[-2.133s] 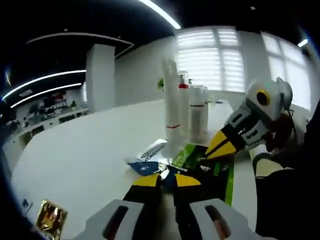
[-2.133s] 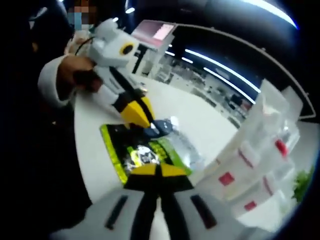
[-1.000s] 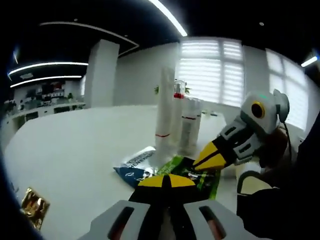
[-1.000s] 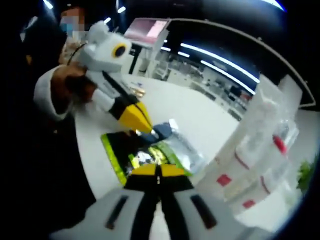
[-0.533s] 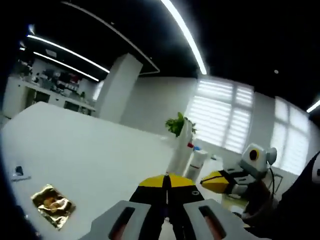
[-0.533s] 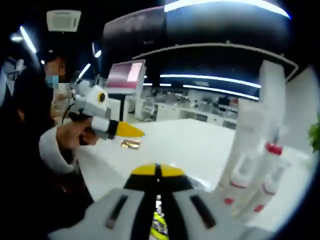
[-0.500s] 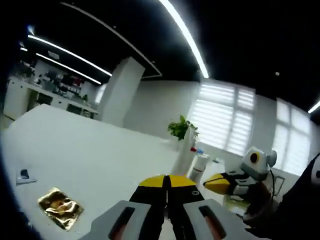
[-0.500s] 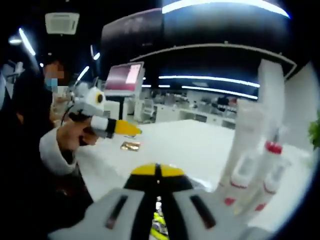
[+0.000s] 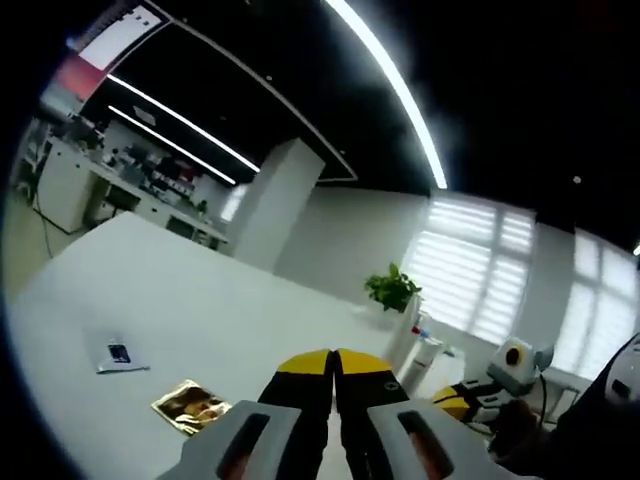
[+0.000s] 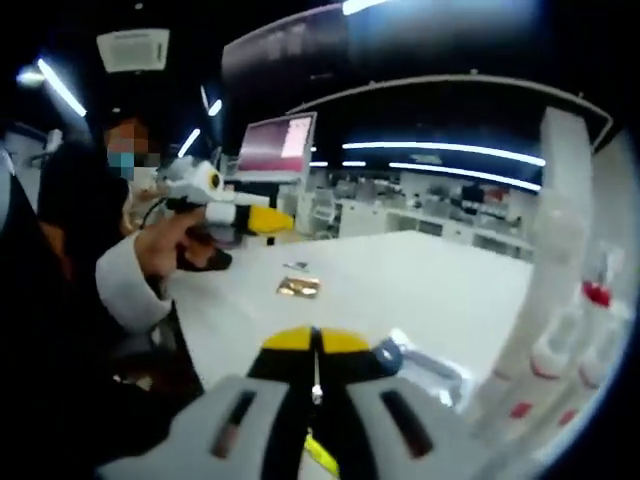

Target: Arrange the skincare products in the storage area until every visible bottle or jar stands upright without overlapping.

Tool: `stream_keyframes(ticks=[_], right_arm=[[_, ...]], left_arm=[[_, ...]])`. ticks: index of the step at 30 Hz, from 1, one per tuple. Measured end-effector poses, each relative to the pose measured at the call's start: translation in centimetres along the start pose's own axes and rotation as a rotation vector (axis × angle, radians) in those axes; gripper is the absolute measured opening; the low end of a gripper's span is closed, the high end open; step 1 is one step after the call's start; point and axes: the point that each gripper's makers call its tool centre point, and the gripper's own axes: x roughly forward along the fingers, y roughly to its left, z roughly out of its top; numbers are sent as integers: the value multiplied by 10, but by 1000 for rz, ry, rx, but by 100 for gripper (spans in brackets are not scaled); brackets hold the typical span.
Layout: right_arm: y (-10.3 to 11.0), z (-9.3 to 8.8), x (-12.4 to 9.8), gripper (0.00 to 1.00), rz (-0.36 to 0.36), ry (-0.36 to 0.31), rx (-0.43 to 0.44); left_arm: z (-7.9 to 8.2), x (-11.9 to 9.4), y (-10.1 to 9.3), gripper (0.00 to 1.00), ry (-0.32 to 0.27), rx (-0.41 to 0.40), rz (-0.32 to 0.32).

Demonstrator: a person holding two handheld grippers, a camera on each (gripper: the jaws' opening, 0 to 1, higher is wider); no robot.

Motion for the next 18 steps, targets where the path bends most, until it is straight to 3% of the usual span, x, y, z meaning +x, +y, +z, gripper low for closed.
stream_keyframes(ticks=[4, 7, 11, 14, 18], right_arm=[[-4, -2, 8, 0, -1, 6, 19], [-4, 1, 13, 0, 10, -13, 34], [-2, 3, 20, 1, 20, 5, 13], [0, 3, 24, 7, 38, 24, 0], [1, 6, 33, 13, 75, 15, 52]], left_arm=[[-5, -1, 3, 0, 27, 78, 26], [-19, -1, -3, 0, 108, 134, -22], [-23, 0, 5, 2, 136, 221, 20], [-21, -2, 10, 4, 155, 289, 54], [-21, -6, 18, 9, 212, 345, 94]])
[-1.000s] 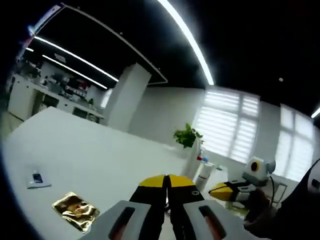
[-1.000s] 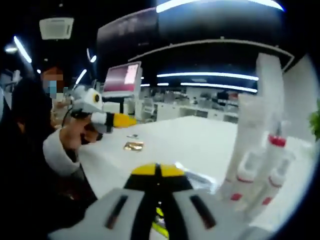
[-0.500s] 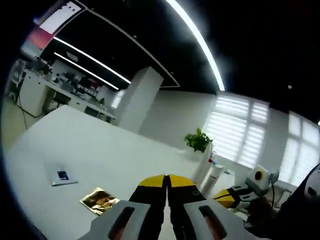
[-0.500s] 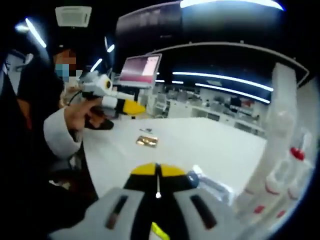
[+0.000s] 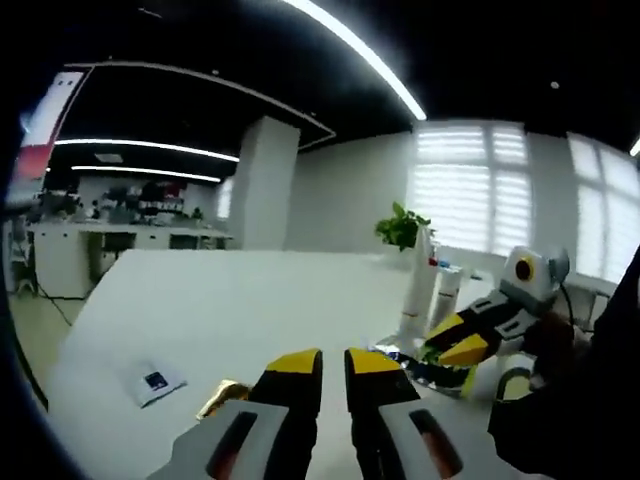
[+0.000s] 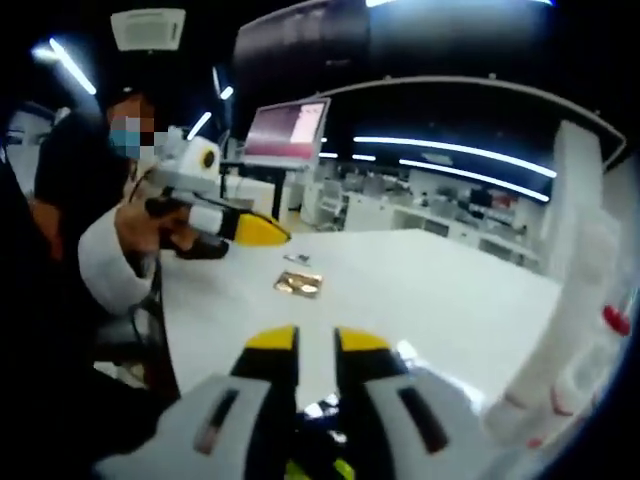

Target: Arrange the skincare products in the storage area until every visible bottle or jar stands upright without overlapping.

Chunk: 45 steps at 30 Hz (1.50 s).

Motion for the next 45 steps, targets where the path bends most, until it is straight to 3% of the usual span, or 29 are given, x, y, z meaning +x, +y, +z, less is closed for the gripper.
stream_keyframes(ticks=[3, 5, 8, 14, 19, 23, 25, 30, 35, 38, 45], right_arm=[[-3, 5, 9, 21, 10, 1, 32], [-8, 10, 17, 26, 5, 17, 18], [-11, 21, 25, 22, 6, 10, -27], [-22, 34, 45, 23, 11, 8, -17], [-30, 39, 63, 27, 29, 44, -24], [-25, 37, 78, 25, 112, 124, -74], [-28, 41, 86, 27, 116, 127, -71], [-27, 44, 98, 33, 161, 136, -52], [-29, 40, 104, 33, 162, 178, -86], [-39, 37, 106, 32, 120, 194, -139], [-28, 29, 116, 33, 171, 230, -141]], left_arm=[[6, 0, 6, 10, 14, 23, 13], [9, -2, 0, 14, 34, 39, -46], [16, -6, 7, 15, 43, 37, -47], [26, -8, 27, 20, 68, 65, -22], [16, -7, 38, 22, 119, 91, -15], [4, -9, 49, 23, 165, 100, 11], [-1, -11, 54, 22, 186, 109, 33], [1, -12, 61, 21, 175, 76, 51], [-2, -11, 64, 21, 187, 72, 64], [-3, -9, 66, 21, 194, 63, 79], [-17, -4, 71, 21, 254, 71, 94]])
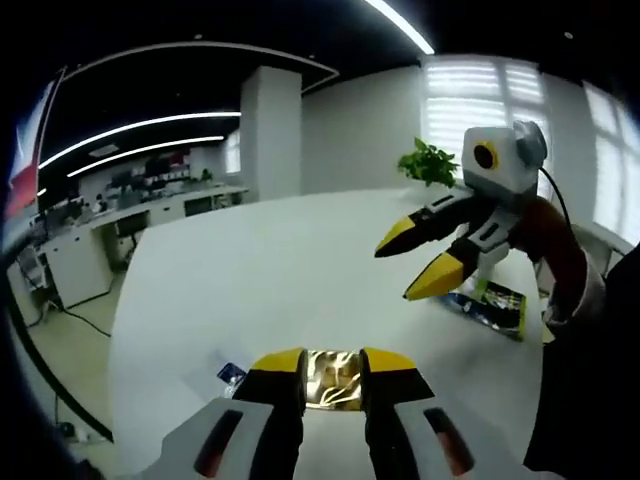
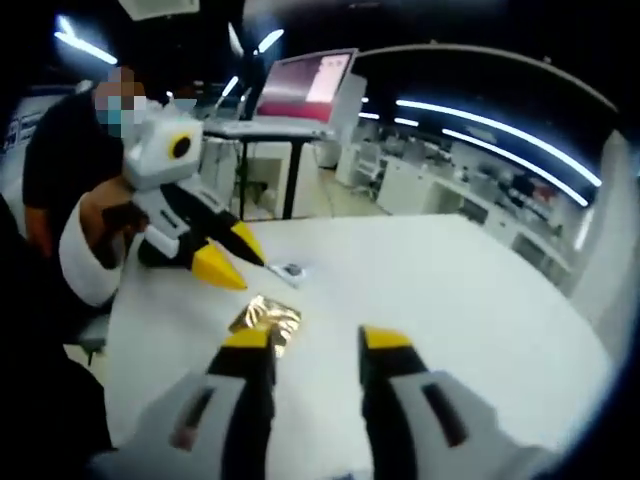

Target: Arrange the skincare products in the storage area until every visible bottle or jar stands upright without overlapping.

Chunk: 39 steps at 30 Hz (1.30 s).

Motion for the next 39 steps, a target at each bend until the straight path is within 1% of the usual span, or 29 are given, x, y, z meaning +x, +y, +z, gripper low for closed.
stream_keyframes(ticks=[1, 2, 4, 5, 7, 9, 10, 11, 13, 14, 15, 17, 20, 24, 25, 27, 29, 30, 32, 36, 39], right_arm=[[4, -2, 2, 32, 22, 16, -11], [7, -2, 6, 31, 30, 21, -9], [12, -2, 13, 31, 37, 16, 5], [17, -3, 16, 31, 52, 20, 7], [25, -7, 22, 34, 72, 28, 5], [28, -10, 28, 36, 77, 34, 24], [29, -12, 30, 36, 78, 42, 34], [30, -13, 31, 36, 78, 49, 37], [31, -15, 35, 36, 71, 60, 44], [32, -15, 37, 36, 70, 65, 51], [34, -16, 39, 36, 74, 70, 55], [37, -17, 44, 36, 84, 79, 56], [41, -18, 48, 37, 85, 90, 60], [46, -20, 55, 38, 98, 89, 87], [46, -20, 58, 38, 99, 92, 93], [46, -21, 61, 39, 96, 97, 95], [47, -21, 61, 39, 99, 104, 93], [48, -20, 60, 39, 100, 105, 91], [50, -19, 59, 39, 97, 105, 88], [46, -17, 59, 39, 83, 89, 97], [49, -19, 58, 39, 97, 77, 118]], left_arm=[[-1, 0, 1, 21, 8, 2, 7], [-2, 0, 3, 21, 17, 11, 21], [-4, -1, 6, 20, 36, 41, 51], [-6, -1, 7, 20, 44, 50, 57], [-8, -1, 7, 19, 54, 61, 60], [-12, 1, 8, 19, 67, 60, 53], [-17, 1, 8, 18, 93, 62, 50], [-19, 2, 8, 18, 105, 69, 50], [-30, 2, 12, 18, 177, 142, 73], [-33, 3, 12, 18, 198, 165, 81], [-36, 4, 12, 18, 208, 167, 81], [-36, 6, 11, 18, 206, 159, 77], [-31, 5, 10, 18, 175, 139, 59], [-31, 3, 13, 17, 167, 130, 61], [-30, 2, 15, 17, 157, 127, 67], [-24, 2, 19, 13, 124, 103, 80], [-20, 1, 20, 6, 93, 73, 76], [-18, 1, 20, 4, 80, 62, 73], [-18, 1, 22, 4, 78, 53, 75], [-23, 2, 24, 3, 94, 34, 71], [-26, 1, 23, 3, 96, 32, 73]])
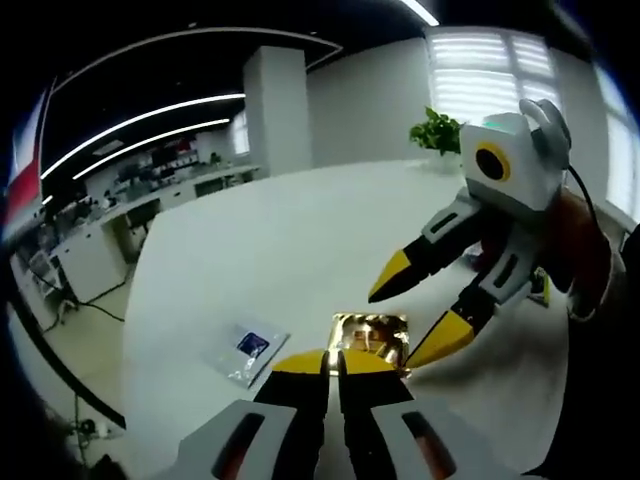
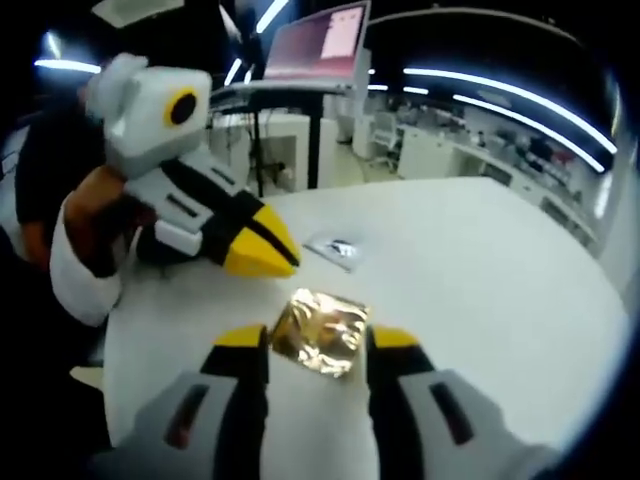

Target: Arrange the skincare products in the storage area until every visible bottle or jar stands upright without overlapping.

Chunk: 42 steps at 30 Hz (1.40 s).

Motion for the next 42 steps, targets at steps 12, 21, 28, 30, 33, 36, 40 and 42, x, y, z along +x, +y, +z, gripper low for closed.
stream_keyframes(ticks=[12, 21, 28, 30, 33, 36, 40, 42], right_arm=[[-6, -1, 2, 42, -25, -5, 12], [1, 7, 1, 43, 7, -62, 47], [7, 5, 0, 44, 12, -55, 38], [6, 1, 1, 44, 2, -42, 30], [7, 2, -1, 43, 15, -57, 42], [7, 1, -2, 43, 8, -53, 40], [5, 2, -2, 44, 0, -56, 25], [10, 3, -3, 44, 5, -60, 3]], left_arm=[[0, 5, -2, 4, 15, 8, -13], [4, 0, -3, 3, -8, 50, 6], [4, -1, -4, 3, -9, 44, -4], [3, -1, -5, 3, -4, 46, -6], [1, -2, -3, 4, -4, 39, -9], [0, -5, 1, 4, -7, 26, -2], [-3, -5, 3, 4, -2, 35, -1], [-6, -5, 4, 4, 10, 35, 2]])
